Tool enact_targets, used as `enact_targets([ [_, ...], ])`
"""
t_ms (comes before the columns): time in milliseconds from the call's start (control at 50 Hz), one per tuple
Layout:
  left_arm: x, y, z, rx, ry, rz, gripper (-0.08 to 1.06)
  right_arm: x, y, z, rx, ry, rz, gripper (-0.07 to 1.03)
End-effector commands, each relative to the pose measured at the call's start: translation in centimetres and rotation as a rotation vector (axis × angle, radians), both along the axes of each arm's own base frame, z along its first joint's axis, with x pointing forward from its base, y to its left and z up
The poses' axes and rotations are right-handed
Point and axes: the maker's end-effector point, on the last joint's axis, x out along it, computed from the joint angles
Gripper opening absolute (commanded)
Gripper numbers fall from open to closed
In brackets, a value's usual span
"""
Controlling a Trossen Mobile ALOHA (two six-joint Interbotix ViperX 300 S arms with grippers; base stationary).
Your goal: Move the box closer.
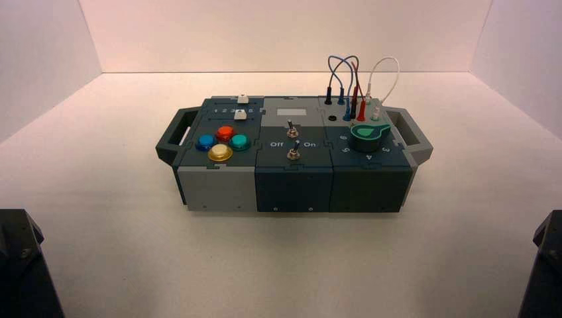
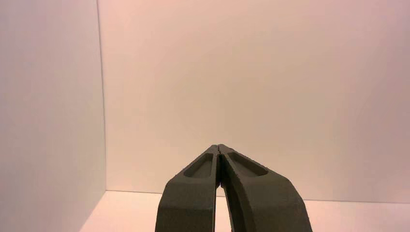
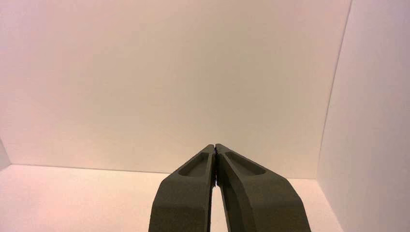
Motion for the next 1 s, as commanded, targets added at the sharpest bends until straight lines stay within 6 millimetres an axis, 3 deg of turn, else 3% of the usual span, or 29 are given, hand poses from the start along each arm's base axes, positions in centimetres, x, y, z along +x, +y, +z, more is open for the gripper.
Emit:
enact_targets([
  [20, 0.3, -0.2, 1.7, 0.004, -0.037, -0.006, -0.03, 0.1, 0.1, 0.8, 0.009, -0.018, 0.004, -0.02],
  [360, 0.7, -0.8, 1.5, 0.007, 0.02, -0.03, -0.03, 0.1, 0.5, 1.2, 0.014, -0.019, 0.019, -0.02],
  [620, 4.5, -3.9, -0.4, 0.026, 0.324, -0.132, -0.03, 1.4, 3.3, 0.4, -0.003, 0.117, 0.114, -0.02],
  [840, 10.4, -7.1, -3.3, 0.071, 0.65, -0.194, -0.03, 6.4, 7.6, -1.5, -0.051, 0.355, 0.207, -0.02],
  [900, 11.3, -7.5, -4.0, 0.078, 0.692, -0.2, -0.03, 7.3, 8.3, -1.9, -0.06, 0.388, 0.221, -0.02],
  [1000, 14.6, -9.9, -6.7, 0.11, 0.811, -0.237, -0.03, 10.9, 11.3, -4.1, -0.077, 0.52, 0.258, -0.02],
])
